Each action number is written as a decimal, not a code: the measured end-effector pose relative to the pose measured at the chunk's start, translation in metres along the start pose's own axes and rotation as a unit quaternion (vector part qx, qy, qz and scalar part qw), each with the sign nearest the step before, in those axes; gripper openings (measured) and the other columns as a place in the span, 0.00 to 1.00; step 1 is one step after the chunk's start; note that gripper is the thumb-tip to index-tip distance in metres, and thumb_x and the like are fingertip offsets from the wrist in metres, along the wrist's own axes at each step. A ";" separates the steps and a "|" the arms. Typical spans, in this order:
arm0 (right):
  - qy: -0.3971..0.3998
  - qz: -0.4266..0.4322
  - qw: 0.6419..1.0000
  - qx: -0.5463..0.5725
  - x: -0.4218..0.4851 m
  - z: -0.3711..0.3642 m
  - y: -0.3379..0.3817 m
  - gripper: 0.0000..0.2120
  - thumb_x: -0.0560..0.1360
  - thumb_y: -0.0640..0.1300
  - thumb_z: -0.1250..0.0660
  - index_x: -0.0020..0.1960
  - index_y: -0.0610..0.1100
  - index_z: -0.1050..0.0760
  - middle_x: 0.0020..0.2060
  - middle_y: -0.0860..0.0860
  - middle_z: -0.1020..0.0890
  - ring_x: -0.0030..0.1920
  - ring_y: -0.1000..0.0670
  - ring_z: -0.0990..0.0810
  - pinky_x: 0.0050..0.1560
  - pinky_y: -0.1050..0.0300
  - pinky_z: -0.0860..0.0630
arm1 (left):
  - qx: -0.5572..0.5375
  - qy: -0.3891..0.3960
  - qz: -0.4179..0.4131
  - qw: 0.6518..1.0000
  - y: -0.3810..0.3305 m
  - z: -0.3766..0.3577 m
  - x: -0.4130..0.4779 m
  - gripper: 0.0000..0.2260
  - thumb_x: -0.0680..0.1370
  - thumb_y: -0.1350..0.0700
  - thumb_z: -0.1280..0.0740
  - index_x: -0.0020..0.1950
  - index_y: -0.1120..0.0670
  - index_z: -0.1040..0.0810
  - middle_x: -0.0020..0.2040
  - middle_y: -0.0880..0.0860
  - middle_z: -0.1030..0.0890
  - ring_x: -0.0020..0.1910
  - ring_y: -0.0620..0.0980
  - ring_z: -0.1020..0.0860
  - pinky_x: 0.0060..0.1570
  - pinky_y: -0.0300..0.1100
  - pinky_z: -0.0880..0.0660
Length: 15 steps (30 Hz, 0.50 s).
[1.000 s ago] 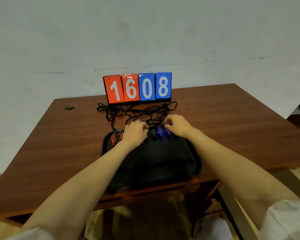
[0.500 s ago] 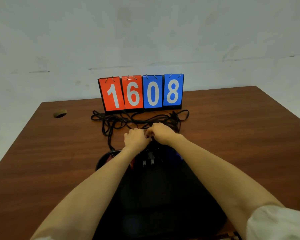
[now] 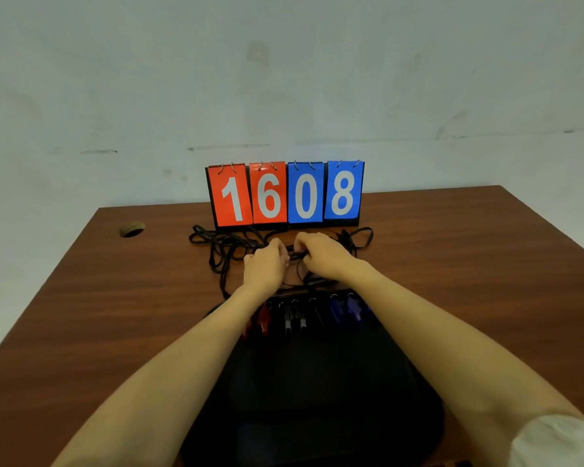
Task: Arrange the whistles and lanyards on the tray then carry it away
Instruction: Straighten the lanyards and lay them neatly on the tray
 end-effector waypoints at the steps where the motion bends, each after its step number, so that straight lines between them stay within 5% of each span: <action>1: -0.017 0.012 1.000 0.020 -0.004 0.009 0.004 0.13 0.73 0.36 0.39 0.56 0.46 0.28 0.54 0.47 0.23 0.55 0.45 0.25 0.53 0.50 0.25 | -0.022 -0.024 -0.011 0.999 -0.004 0.008 -0.002 0.03 0.80 0.56 0.40 0.49 0.54 0.29 0.46 0.54 0.18 0.46 0.57 0.23 0.55 0.51 0.30; 6: -0.082 0.049 0.993 -0.063 -0.023 0.051 0.033 0.11 0.80 0.44 0.41 0.55 0.43 0.22 0.48 0.46 0.18 0.48 0.46 0.22 0.53 0.49 0.24 | -0.122 -0.098 -0.072 0.985 -0.030 0.045 -0.016 0.04 0.79 0.56 0.38 0.50 0.55 0.25 0.44 0.52 0.19 0.44 0.53 0.21 0.50 0.48 0.26; 10: -0.180 0.043 0.969 -0.164 -0.033 0.086 0.046 0.13 0.82 0.44 0.45 0.55 0.43 0.22 0.45 0.46 0.18 0.46 0.44 0.21 0.51 0.51 0.27 | -0.086 -0.096 -0.107 0.986 -0.046 0.075 -0.025 0.11 0.81 0.58 0.41 0.57 0.60 0.21 0.46 0.56 0.19 0.41 0.52 0.24 0.40 0.41 0.29; 15: -0.317 0.020 0.938 -0.141 -0.051 0.144 0.052 0.13 0.81 0.43 0.45 0.53 0.44 0.21 0.45 0.46 0.16 0.47 0.44 0.21 0.53 0.53 0.32 | -0.046 -0.123 -0.106 0.986 -0.057 0.114 -0.031 0.10 0.82 0.59 0.44 0.48 0.57 0.23 0.48 0.62 0.19 0.40 0.54 0.26 0.43 0.51 0.27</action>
Point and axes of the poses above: each hand's wrist, its own x-axis towards the middle knuckle, its own z-axis out of the back of the hand, y = z × x, the point moved 2 cm from there along x, towards the middle knuckle
